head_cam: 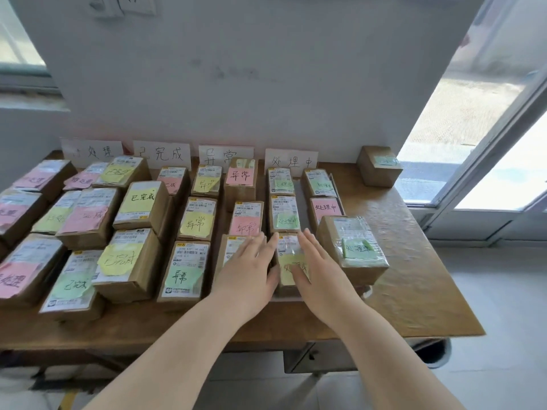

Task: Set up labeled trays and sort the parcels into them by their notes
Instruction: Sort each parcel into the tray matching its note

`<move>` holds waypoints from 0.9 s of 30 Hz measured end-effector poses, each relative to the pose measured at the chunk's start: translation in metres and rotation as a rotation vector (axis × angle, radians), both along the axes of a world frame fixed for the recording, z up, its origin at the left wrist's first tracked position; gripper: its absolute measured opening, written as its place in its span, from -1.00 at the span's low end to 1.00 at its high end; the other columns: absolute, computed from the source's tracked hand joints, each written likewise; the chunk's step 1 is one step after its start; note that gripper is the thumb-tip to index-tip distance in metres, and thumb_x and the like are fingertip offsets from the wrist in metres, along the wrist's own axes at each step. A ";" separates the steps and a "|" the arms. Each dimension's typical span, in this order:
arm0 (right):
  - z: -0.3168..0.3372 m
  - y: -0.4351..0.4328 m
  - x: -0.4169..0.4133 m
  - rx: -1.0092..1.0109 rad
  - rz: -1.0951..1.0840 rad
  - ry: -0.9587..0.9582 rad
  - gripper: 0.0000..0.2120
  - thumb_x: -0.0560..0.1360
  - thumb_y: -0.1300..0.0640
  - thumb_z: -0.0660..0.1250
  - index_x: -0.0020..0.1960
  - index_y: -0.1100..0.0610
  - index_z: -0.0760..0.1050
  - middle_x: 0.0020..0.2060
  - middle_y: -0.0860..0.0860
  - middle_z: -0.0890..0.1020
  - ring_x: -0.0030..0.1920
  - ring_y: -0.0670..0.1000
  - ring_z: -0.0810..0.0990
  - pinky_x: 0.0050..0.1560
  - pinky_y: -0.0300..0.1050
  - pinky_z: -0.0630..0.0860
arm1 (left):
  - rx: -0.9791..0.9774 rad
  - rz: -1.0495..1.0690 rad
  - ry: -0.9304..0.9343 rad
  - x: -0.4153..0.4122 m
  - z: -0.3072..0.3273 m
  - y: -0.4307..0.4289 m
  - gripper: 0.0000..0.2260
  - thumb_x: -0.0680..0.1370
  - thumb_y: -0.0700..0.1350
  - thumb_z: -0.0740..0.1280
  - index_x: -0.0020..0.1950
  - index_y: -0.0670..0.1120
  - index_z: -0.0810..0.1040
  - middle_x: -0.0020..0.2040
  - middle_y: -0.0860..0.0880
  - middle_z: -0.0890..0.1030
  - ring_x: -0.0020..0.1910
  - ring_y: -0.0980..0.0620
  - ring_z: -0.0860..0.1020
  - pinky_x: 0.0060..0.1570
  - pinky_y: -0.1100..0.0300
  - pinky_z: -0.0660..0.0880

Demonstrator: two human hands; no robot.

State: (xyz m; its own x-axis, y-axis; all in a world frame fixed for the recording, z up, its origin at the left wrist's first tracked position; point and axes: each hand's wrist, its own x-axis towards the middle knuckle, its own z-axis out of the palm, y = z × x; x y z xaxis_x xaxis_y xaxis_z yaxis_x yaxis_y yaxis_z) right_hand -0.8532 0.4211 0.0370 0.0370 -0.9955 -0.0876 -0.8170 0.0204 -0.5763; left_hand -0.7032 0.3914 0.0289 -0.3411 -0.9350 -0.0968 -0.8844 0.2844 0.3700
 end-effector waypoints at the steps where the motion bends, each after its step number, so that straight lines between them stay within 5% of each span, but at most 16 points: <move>1: 0.004 0.005 -0.014 -0.006 -0.003 -0.002 -0.40 0.63 0.00 0.12 0.56 -0.09 -0.12 0.53 -0.22 -0.11 0.53 -0.12 0.01 0.42 -0.23 0.12 | -0.001 -0.005 0.006 -0.013 0.003 0.004 -0.46 0.65 0.11 0.03 0.56 0.15 -0.16 0.59 0.06 -0.08 0.55 0.05 -0.11 0.48 0.06 0.06; 14: 0.003 0.085 -0.193 -0.025 -0.063 0.057 -0.40 0.63 -0.01 0.12 0.56 -0.05 -0.11 0.54 -0.15 -0.11 0.52 -0.16 -0.20 0.45 -0.22 0.00 | -0.150 -0.080 -0.131 -0.181 0.001 0.070 -0.47 0.64 0.16 -0.07 0.56 0.12 -0.20 0.59 0.00 -0.08 0.55 -0.01 -0.16 0.51 0.04 -0.14; 27: -0.020 0.060 -0.250 0.037 -0.098 -0.001 -0.40 0.62 -0.05 0.11 0.56 -0.05 -0.09 0.54 -0.17 -0.11 0.52 -0.17 -0.14 0.43 -0.27 0.00 | -0.174 -0.108 -0.113 -0.229 0.004 0.033 -0.47 0.64 0.16 -0.07 0.55 0.12 -0.21 0.59 0.01 -0.08 0.55 0.04 -0.17 0.50 0.09 -0.20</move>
